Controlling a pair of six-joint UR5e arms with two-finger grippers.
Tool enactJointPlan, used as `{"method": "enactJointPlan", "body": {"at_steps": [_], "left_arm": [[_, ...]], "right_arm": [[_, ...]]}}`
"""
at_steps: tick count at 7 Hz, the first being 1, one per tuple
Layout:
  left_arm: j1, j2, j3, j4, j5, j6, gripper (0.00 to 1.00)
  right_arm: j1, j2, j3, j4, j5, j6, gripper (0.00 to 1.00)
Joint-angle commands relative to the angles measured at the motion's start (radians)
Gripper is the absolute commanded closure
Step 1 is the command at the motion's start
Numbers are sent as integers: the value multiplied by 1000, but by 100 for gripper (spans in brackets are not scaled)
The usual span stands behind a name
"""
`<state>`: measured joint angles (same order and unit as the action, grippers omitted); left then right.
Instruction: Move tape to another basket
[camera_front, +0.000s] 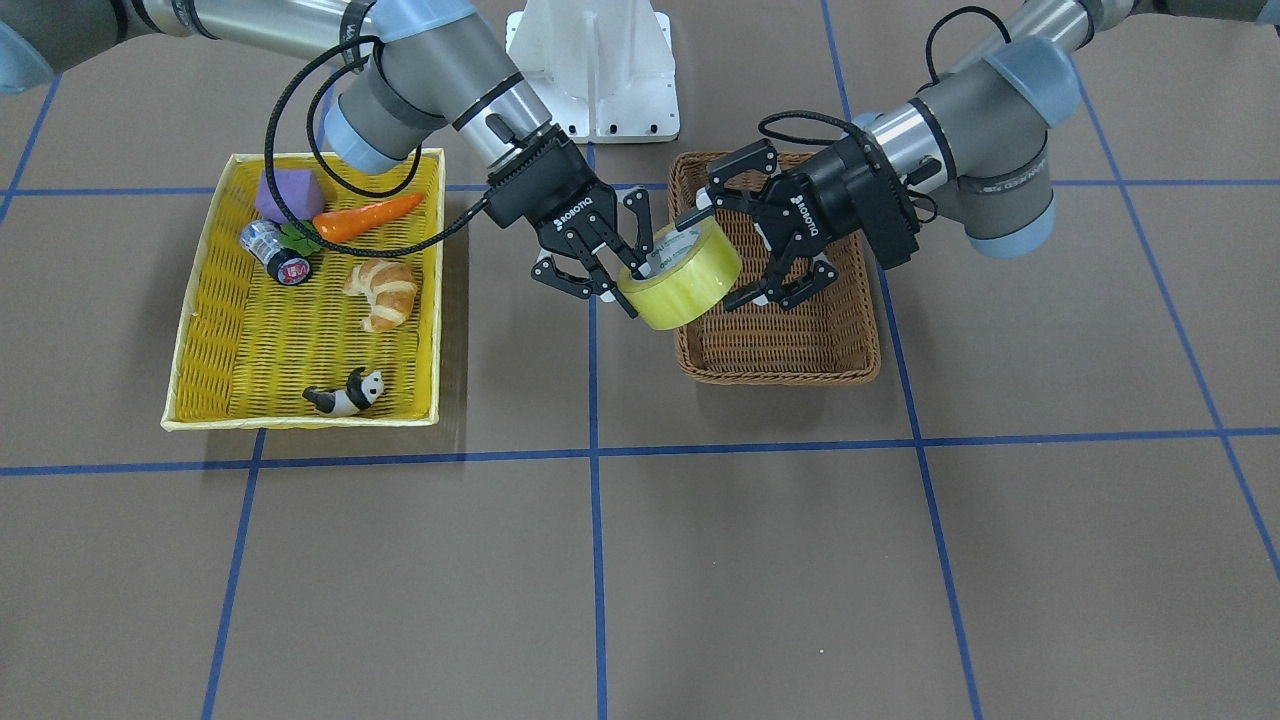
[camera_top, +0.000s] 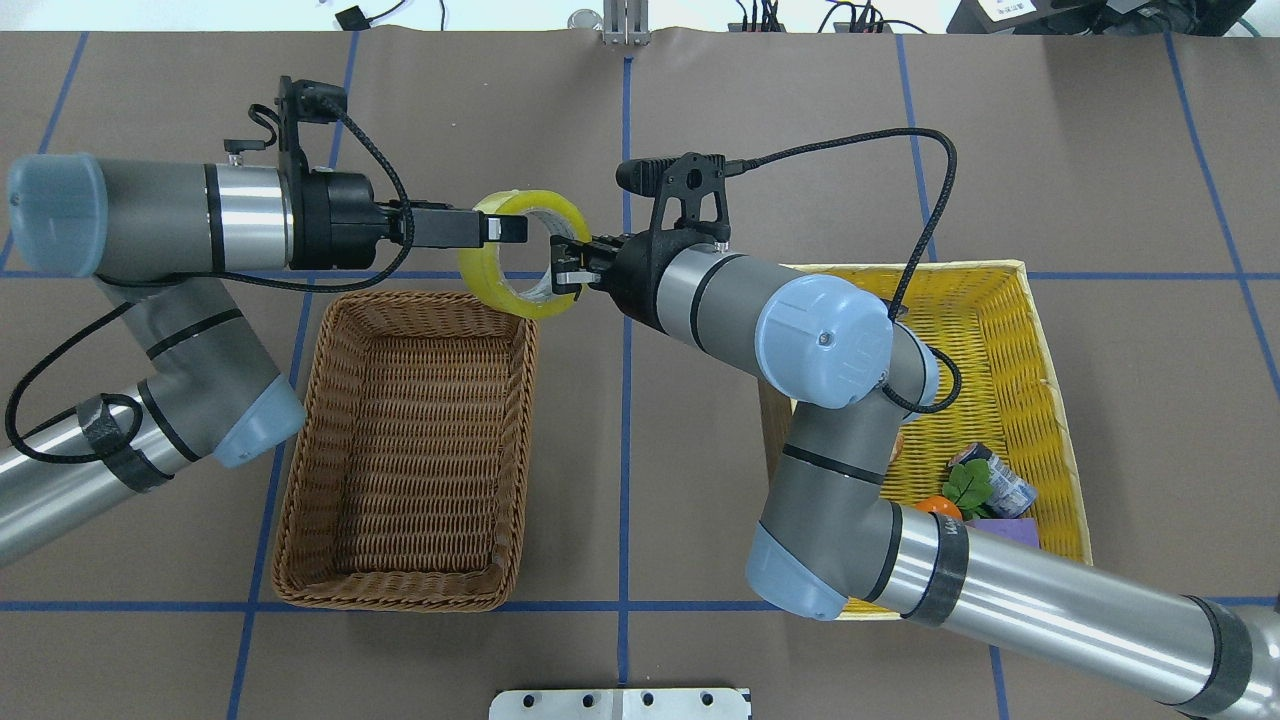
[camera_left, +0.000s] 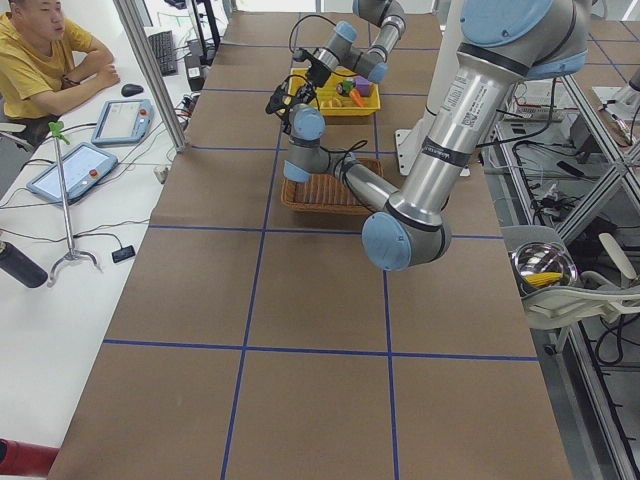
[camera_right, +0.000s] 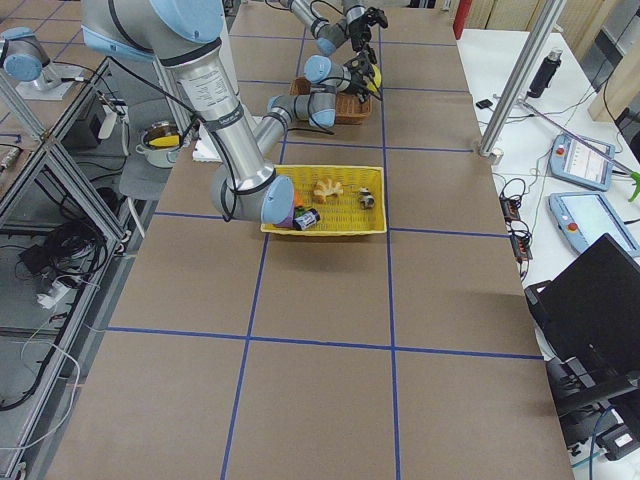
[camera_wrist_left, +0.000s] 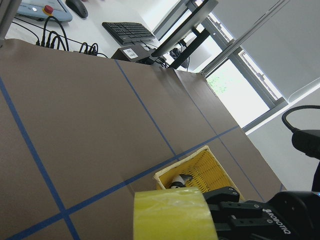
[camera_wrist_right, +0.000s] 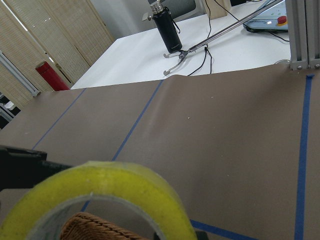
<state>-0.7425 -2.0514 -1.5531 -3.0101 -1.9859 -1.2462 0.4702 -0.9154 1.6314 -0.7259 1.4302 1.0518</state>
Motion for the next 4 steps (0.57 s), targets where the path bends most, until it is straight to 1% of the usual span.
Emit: {"method": "enactJointPlan", "body": {"at_steps": [1, 2, 3, 4], "left_arm": [[31, -1, -10, -6, 64, -41, 99], [31, 0, -10, -18, 62, -41, 100], [31, 2, -10, -19, 64, -44, 100], [31, 4, 2, -18, 65, -44, 100]], "right_arm": [[-1, 3, 1, 5, -1, -9, 56], [-1, -13, 10, 11, -8, -10, 3], [-19, -61, 69, 11, -8, -4, 1], [-34, -104, 141, 11, -4, 0, 1]]}}
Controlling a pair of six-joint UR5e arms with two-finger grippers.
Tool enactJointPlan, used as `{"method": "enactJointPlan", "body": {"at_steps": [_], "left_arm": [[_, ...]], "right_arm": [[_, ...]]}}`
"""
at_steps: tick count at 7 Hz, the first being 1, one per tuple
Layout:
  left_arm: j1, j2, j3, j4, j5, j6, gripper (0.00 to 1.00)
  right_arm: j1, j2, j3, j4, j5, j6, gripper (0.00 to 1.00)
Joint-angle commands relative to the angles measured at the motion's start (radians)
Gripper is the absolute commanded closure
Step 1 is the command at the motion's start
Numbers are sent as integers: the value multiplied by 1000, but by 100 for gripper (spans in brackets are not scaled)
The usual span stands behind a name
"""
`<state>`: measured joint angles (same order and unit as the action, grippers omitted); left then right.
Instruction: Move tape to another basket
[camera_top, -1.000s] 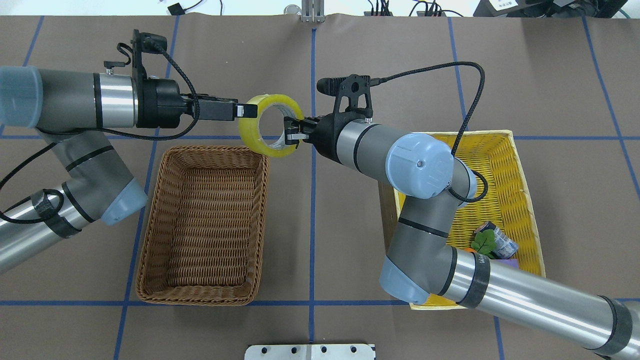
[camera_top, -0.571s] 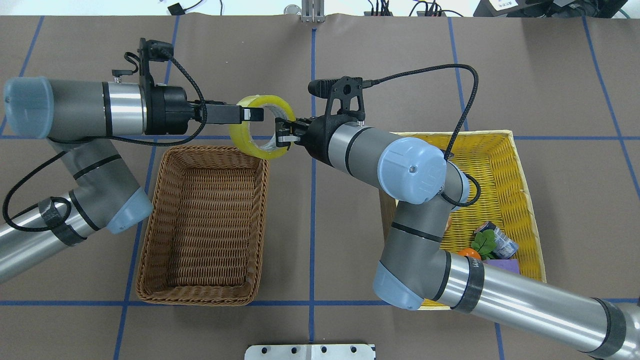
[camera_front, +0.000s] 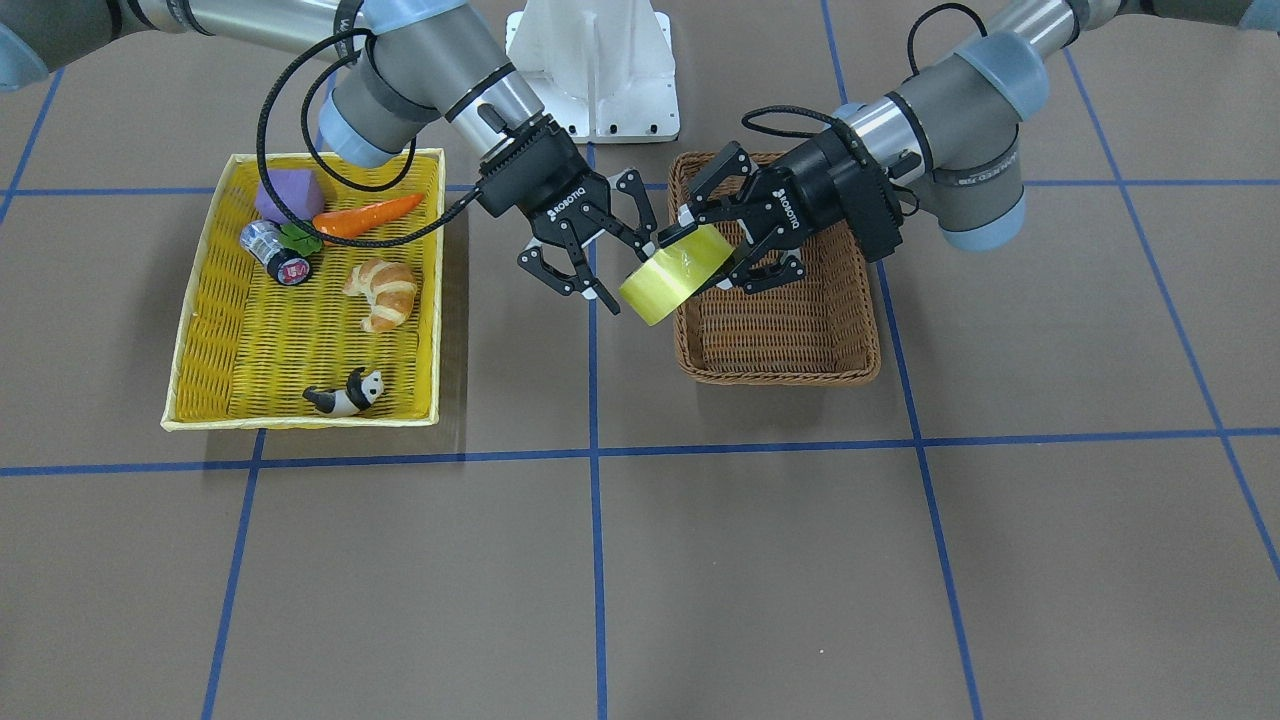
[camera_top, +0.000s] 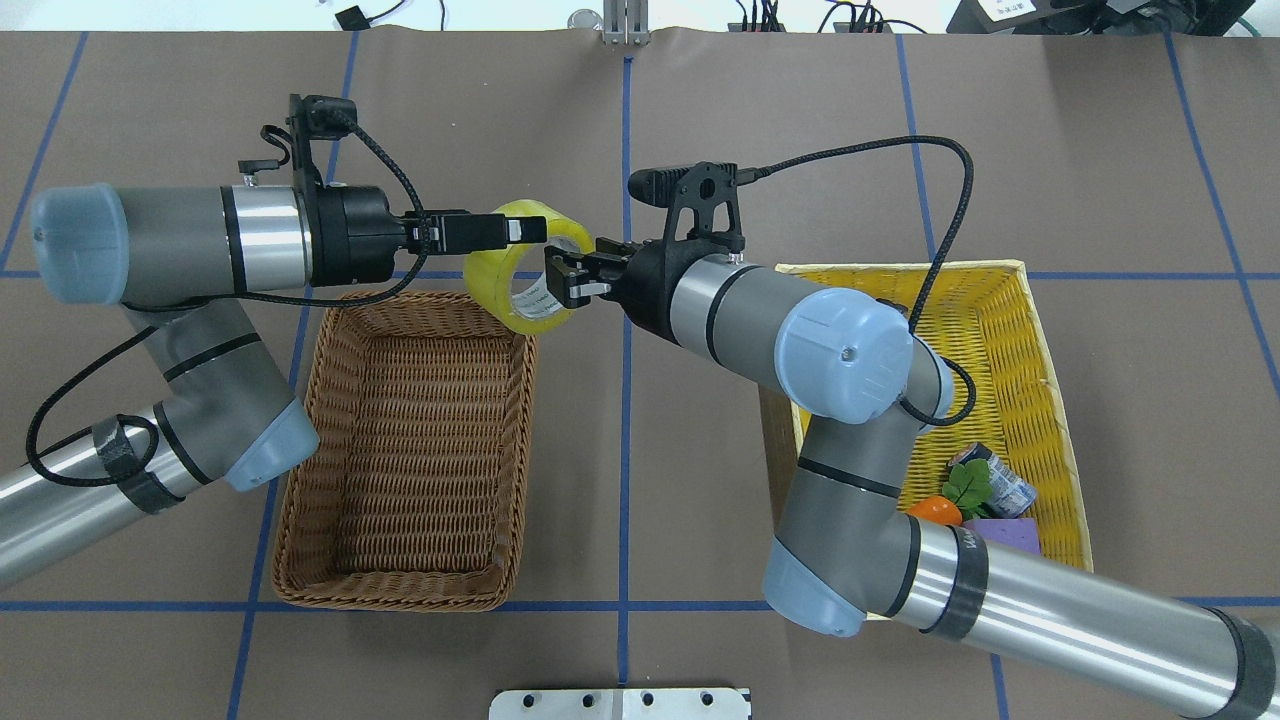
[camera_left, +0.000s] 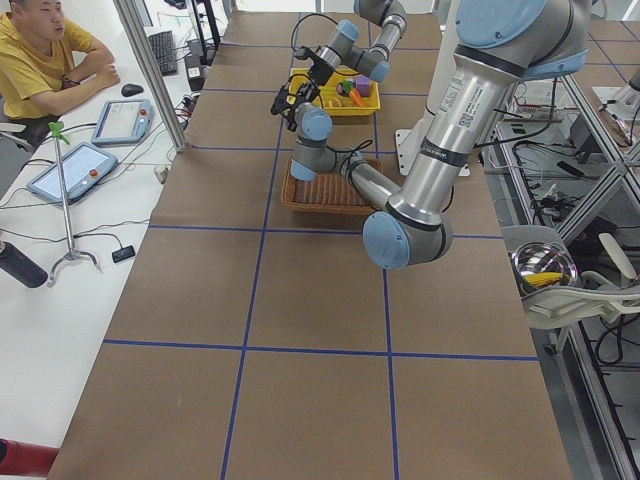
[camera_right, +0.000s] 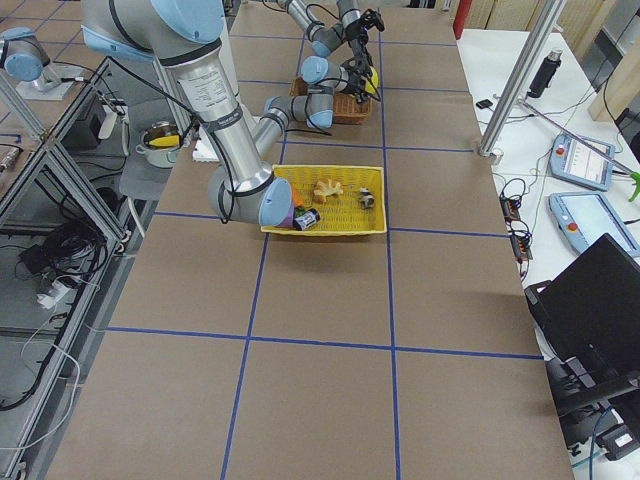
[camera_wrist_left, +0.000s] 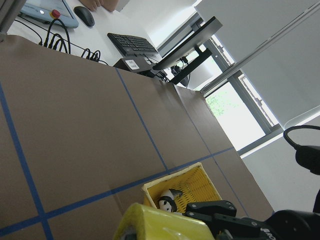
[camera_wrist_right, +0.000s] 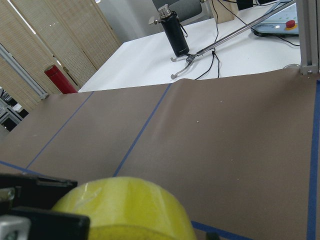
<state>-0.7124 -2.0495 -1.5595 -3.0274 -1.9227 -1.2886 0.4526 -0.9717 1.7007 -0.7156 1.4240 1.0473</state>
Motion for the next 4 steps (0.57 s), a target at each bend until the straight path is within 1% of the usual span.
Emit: {"method": "enactJointPlan", "body": {"at_steps": [1, 2, 3, 4], "left_arm": [[-1, 2, 6, -2, 1, -41, 100], [-2, 2, 1, -4, 1, -49, 100], [-4, 5, 1, -11, -1, -49, 100], [-4, 18, 4, -46, -2, -49, 100]], "right_arm": [[-20, -83, 89, 2, 6, -3, 1], [-22, -122, 99, 1, 15, -9, 1], [0, -174, 124, -8, 129, -9, 1], [126, -195, 125, -80, 280, -3, 1]]}}
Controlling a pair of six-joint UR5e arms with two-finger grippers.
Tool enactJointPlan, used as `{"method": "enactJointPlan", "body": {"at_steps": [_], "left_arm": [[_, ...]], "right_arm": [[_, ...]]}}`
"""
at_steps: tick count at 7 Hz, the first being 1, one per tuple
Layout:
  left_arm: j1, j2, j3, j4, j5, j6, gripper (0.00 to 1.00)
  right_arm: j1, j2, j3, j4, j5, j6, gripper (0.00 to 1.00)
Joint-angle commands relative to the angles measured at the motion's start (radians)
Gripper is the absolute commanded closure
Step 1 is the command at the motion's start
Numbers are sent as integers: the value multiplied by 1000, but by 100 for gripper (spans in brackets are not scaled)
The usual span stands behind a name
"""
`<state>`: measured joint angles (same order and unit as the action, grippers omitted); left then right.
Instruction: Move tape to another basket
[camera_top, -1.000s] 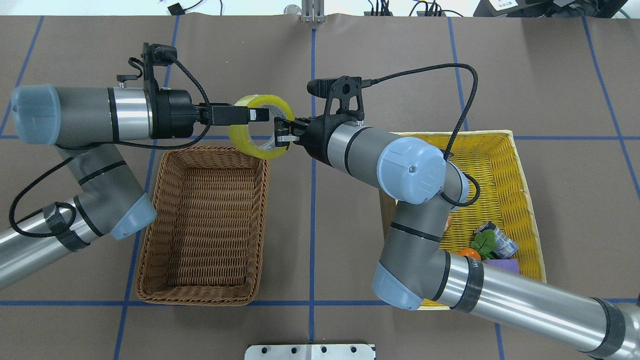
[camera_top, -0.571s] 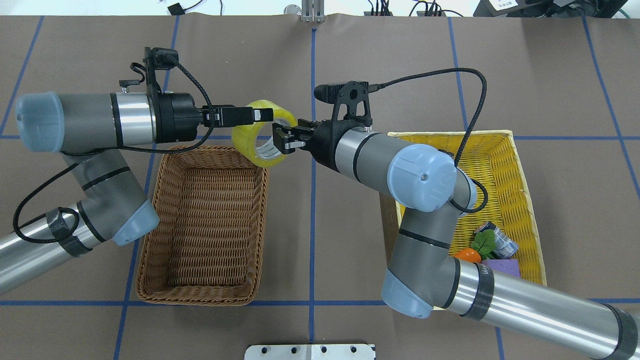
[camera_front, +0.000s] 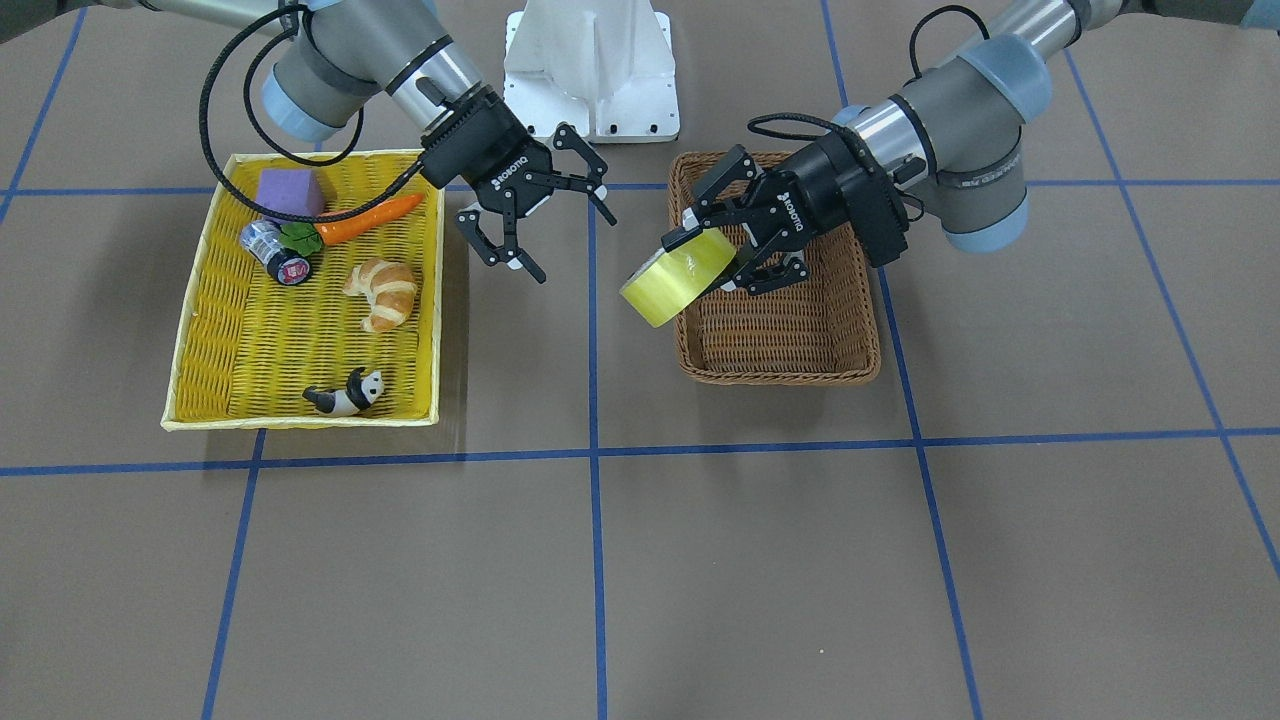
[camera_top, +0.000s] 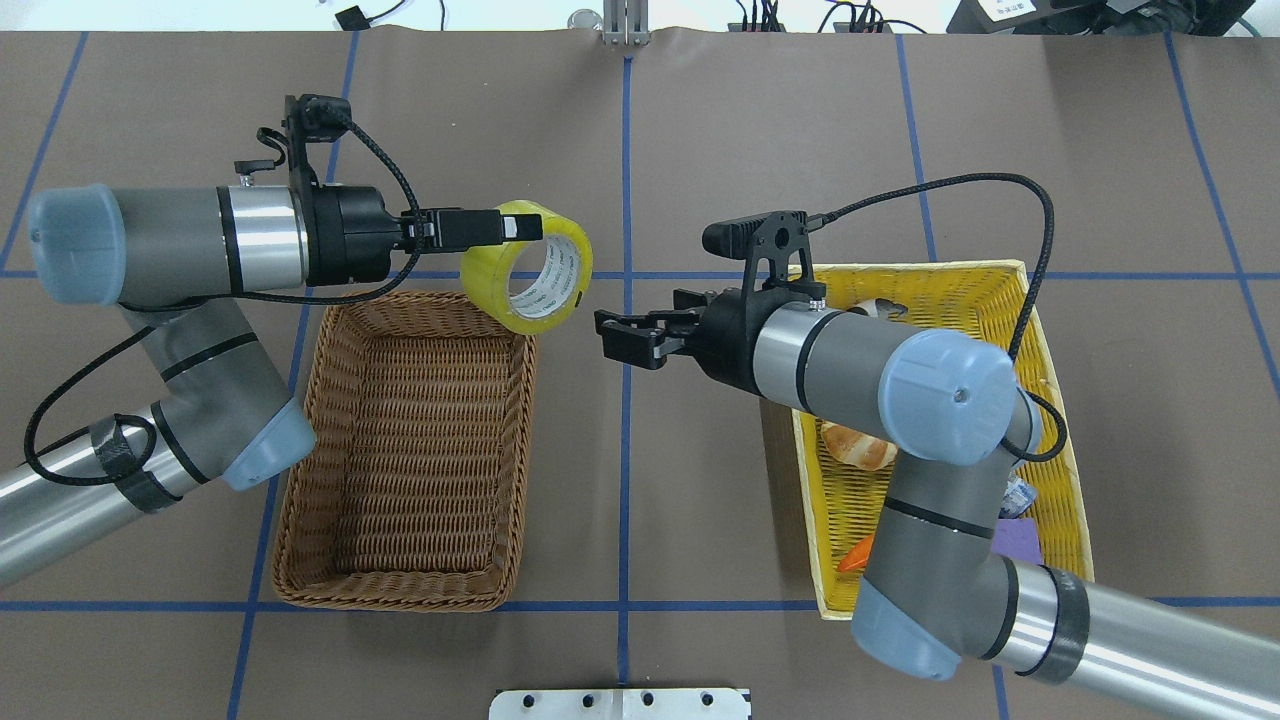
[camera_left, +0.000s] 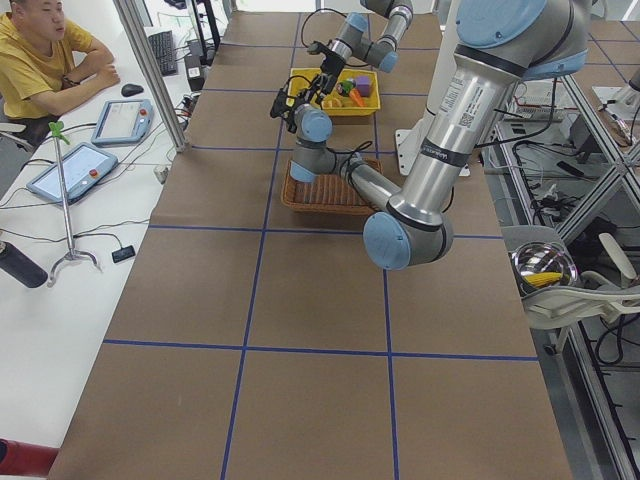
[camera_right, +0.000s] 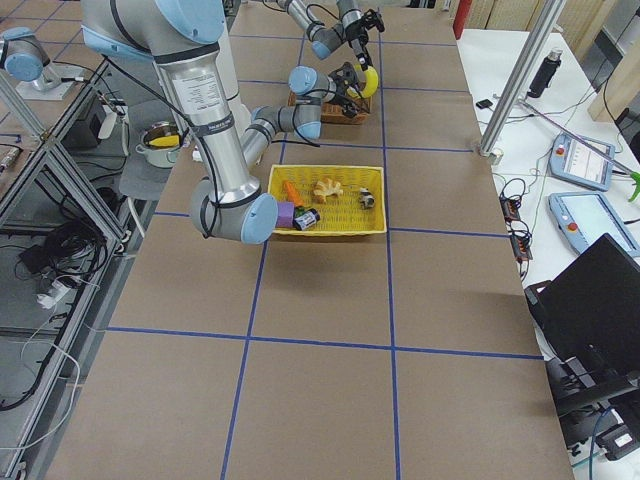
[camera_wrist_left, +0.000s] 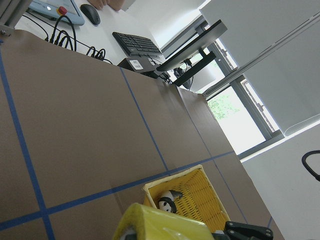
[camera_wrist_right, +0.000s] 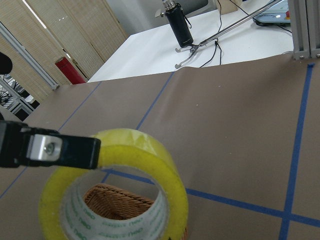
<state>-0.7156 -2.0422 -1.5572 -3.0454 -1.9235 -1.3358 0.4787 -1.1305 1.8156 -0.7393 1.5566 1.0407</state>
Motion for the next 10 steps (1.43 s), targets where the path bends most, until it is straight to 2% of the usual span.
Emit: {"method": "enactJointPlan", "body": {"at_steps": [1, 2, 3, 4, 6, 7, 9, 10], "left_arm": [[4, 42, 9, -68, -5, -2, 100], [8, 71, 9, -113, -5, -5, 100], [11, 101, 6, -121, -5, -16, 100], [12, 117, 6, -124, -6, -165, 100], [12, 163, 5, -183, -5, -507, 100], [12, 207, 11, -228, -6, -535, 100], [19, 273, 19, -291, -3, -536, 100], [40, 280, 26, -291, 4, -534, 100]], "right_arm": [[238, -23, 13, -222, 293, 1, 0], [393, -17, 2, -379, 459, -28, 0], [516, -18, 1, -557, 568, -247, 0], [596, -14, 4, -744, 589, -498, 0], [751, -43, -1, -958, 612, -771, 0], [838, -87, -1, -1026, 647, -903, 0], [966, -255, -10, -1029, 671, -1139, 0], [1045, -308, -66, -1026, 675, -1321, 0]]}}
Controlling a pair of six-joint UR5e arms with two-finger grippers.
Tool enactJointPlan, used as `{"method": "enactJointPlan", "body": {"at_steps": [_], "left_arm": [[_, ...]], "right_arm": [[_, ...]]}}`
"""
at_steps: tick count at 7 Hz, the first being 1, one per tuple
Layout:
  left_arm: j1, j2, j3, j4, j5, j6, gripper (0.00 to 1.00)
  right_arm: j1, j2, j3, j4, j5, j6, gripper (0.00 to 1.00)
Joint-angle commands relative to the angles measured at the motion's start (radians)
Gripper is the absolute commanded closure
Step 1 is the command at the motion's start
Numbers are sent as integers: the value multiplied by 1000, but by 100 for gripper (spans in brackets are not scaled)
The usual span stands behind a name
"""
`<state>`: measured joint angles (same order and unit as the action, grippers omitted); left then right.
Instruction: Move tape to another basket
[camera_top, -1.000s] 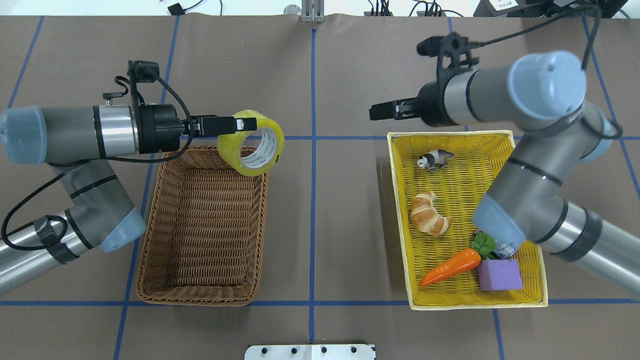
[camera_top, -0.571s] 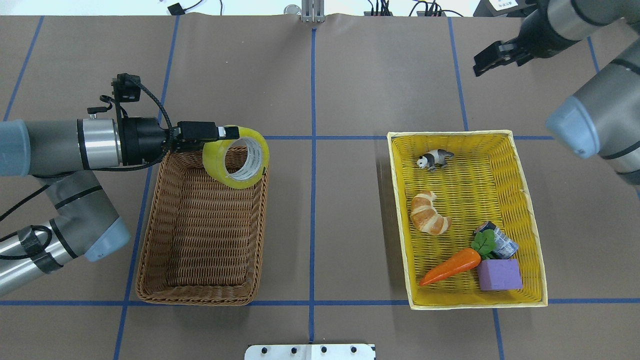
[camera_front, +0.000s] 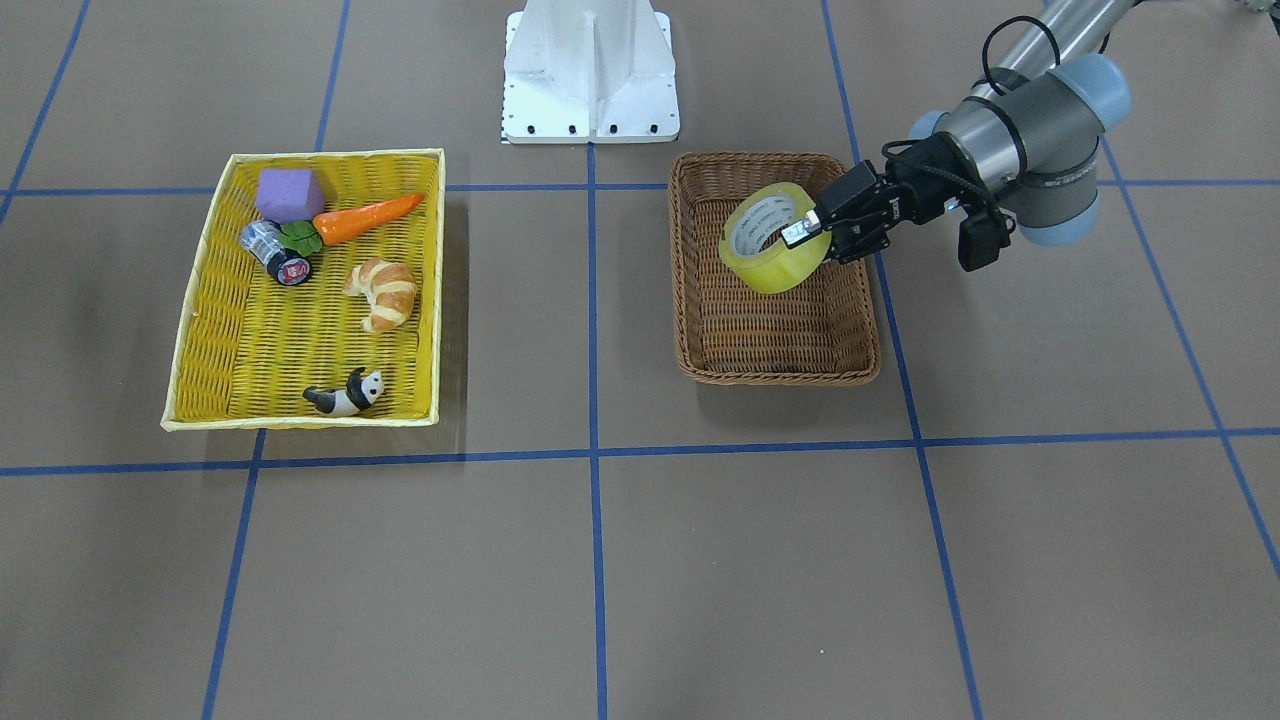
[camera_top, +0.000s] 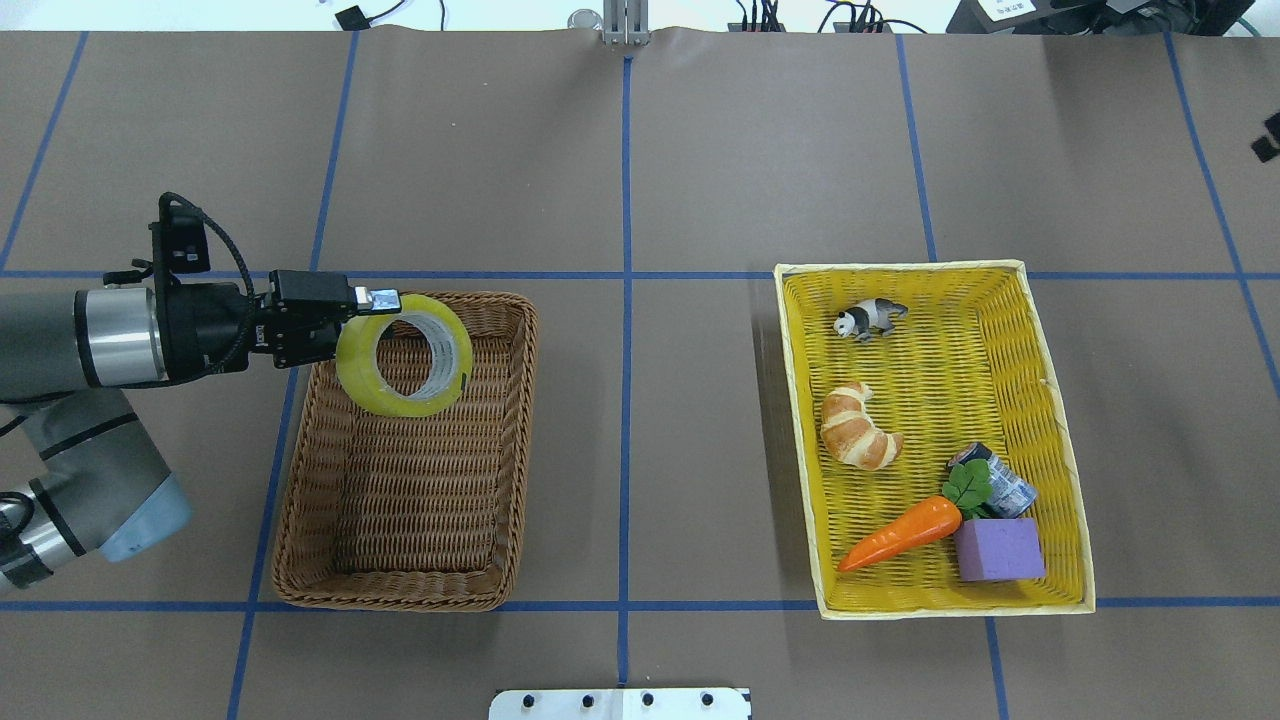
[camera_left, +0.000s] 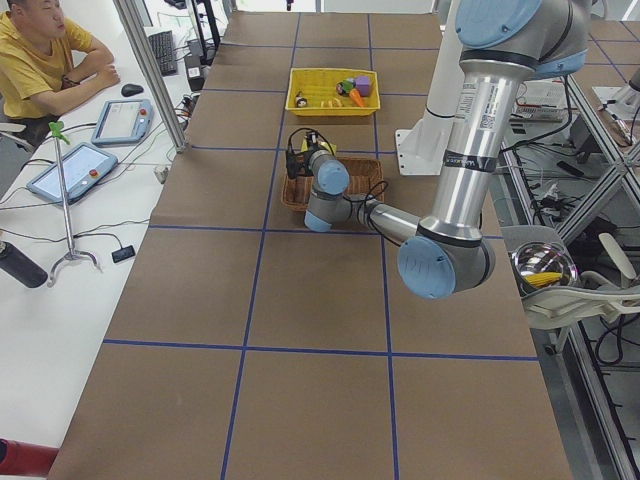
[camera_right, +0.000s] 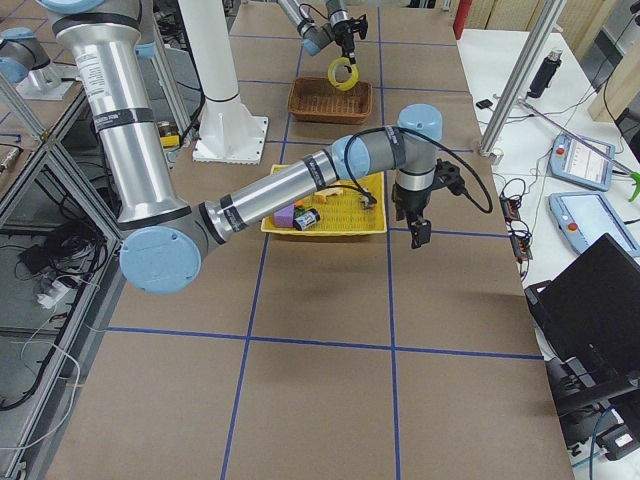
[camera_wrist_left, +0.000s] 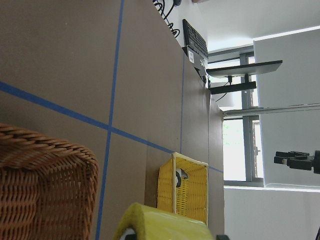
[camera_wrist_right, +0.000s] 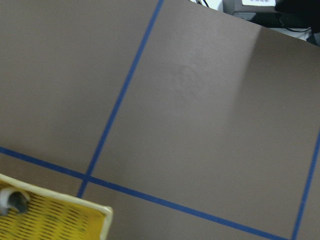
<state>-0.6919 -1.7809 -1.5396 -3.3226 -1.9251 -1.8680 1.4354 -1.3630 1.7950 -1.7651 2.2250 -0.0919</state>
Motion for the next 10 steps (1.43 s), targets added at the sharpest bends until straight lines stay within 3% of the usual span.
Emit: {"method": "enactJointPlan", "body": {"at_steps": [1, 3, 6, 7, 9, 10], "left_arm": [[40, 17, 38, -14, 8, -2, 100], [66, 18, 74, -15, 9, 3, 100], [141, 3, 92, -12, 101, 13, 100], [144, -6, 99, -12, 107, 53, 94], [144, -3, 140, -14, 106, 196, 1], [144, -3, 135, -15, 100, 196, 1]], "right_arm": [[121, -153, -49, -4, 16, -222, 0], [183, -272, -49, 115, 21, -221, 0], [184, -271, -52, 121, 22, -218, 0], [184, -271, -52, 121, 21, -215, 0], [184, -269, -54, 121, 22, -213, 0], [184, -268, -62, 122, 22, -213, 0]]}}
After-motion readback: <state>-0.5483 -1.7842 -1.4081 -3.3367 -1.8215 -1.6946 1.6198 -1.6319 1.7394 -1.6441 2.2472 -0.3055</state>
